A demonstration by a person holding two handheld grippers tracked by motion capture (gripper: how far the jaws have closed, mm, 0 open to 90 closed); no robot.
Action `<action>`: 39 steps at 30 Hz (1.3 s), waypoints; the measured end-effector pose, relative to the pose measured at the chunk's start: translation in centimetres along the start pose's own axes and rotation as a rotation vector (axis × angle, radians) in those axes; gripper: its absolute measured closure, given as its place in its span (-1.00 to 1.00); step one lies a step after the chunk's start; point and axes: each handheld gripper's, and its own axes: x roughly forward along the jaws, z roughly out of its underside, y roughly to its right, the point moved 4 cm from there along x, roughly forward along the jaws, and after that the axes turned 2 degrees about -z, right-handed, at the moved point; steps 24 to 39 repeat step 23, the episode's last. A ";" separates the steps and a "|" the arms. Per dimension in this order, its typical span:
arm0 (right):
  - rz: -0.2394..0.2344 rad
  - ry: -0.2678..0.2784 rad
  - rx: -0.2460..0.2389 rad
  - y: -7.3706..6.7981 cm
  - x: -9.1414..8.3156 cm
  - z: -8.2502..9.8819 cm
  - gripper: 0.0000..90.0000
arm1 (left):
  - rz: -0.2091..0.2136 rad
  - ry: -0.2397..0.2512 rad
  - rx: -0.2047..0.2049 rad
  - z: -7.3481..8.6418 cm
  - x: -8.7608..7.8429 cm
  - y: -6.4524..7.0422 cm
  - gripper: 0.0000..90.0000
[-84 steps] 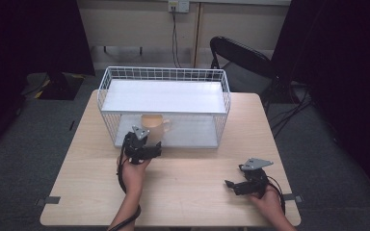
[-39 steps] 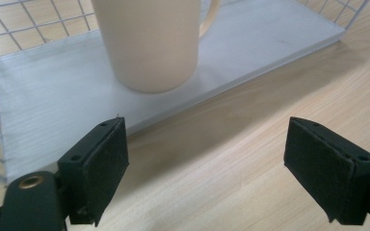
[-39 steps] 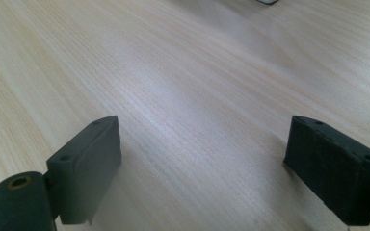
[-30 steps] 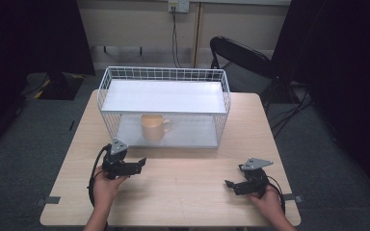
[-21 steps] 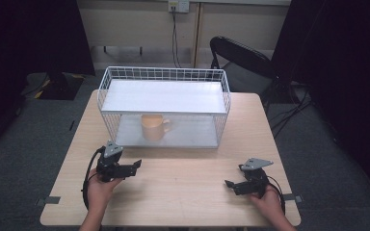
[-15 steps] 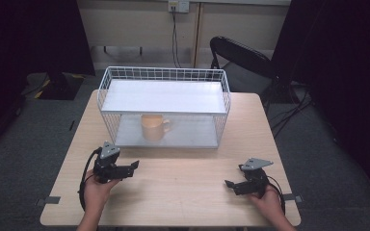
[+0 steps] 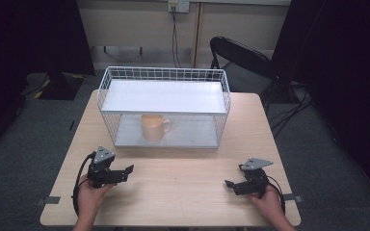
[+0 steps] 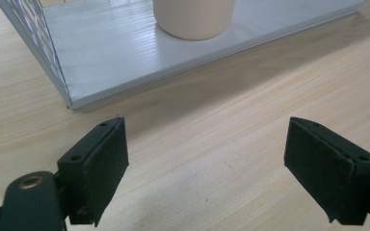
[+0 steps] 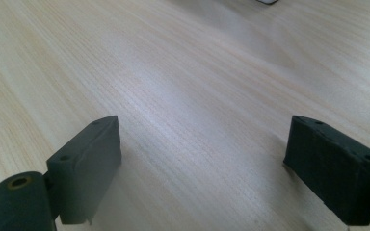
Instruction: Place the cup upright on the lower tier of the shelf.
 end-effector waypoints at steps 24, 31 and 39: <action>0.001 0.001 0.000 0.0 0.0 0.0 -0.74 | -0.049 -0.061 0.010 2.3 0.2 -1.2 -0.66; 0.001 0.001 0.000 0.0 0.0 0.0 -0.74 | -0.049 -0.061 0.010 2.3 0.2 -1.2 -0.66; 0.001 0.001 0.000 0.0 0.0 0.0 -0.74 | -0.049 -0.061 0.010 2.3 0.2 -1.2 -0.66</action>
